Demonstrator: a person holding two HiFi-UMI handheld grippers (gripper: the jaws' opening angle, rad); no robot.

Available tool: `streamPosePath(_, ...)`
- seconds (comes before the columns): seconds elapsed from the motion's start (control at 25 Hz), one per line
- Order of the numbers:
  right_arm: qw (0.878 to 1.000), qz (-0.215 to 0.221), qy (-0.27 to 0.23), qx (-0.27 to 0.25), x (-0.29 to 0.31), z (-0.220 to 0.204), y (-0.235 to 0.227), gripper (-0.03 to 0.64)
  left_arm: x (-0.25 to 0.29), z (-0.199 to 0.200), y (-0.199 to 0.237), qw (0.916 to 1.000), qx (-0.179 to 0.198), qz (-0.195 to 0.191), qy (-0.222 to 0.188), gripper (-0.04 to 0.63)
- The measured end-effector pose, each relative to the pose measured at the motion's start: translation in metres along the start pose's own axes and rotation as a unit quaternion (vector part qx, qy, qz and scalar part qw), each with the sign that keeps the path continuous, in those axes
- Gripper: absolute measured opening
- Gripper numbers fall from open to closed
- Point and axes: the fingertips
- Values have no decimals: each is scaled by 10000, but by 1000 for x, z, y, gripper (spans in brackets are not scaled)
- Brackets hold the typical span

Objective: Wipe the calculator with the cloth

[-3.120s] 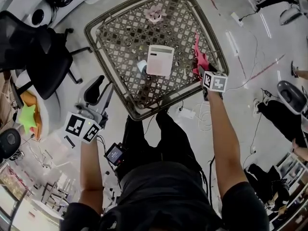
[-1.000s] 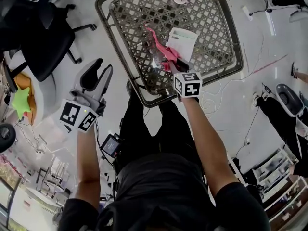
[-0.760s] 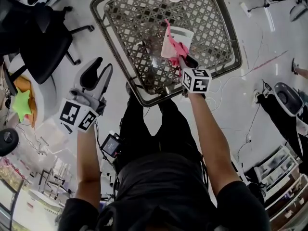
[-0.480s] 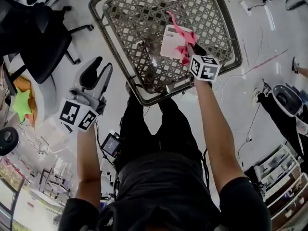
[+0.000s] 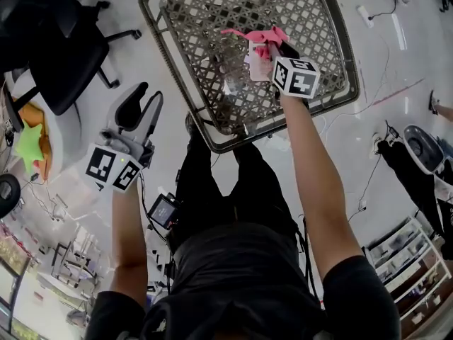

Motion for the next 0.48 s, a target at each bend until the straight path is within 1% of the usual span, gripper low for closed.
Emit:
streamPosePath(0.12, 9997, 196, 90, -130, 7, -8, 25, 78, -3, -3, 3, 10000, -23, 21, -3, 178)
streamPosePath(0.24, 9985, 404, 235, -275, 7, -25, 46, 78, -6, -5, 4, 10000, -36, 42, 6, 178)
streamPosePath(0.48, 9952, 673, 511, -497, -10, -67, 66, 78, -4, -5, 1, 10000, -35, 31, 3, 178)
Point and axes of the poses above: the fingertips, and each gripper's own axes: x forward along the fingers, y to its left, z out of its top, and after that the axes turned 12 degrees about x, right-handed
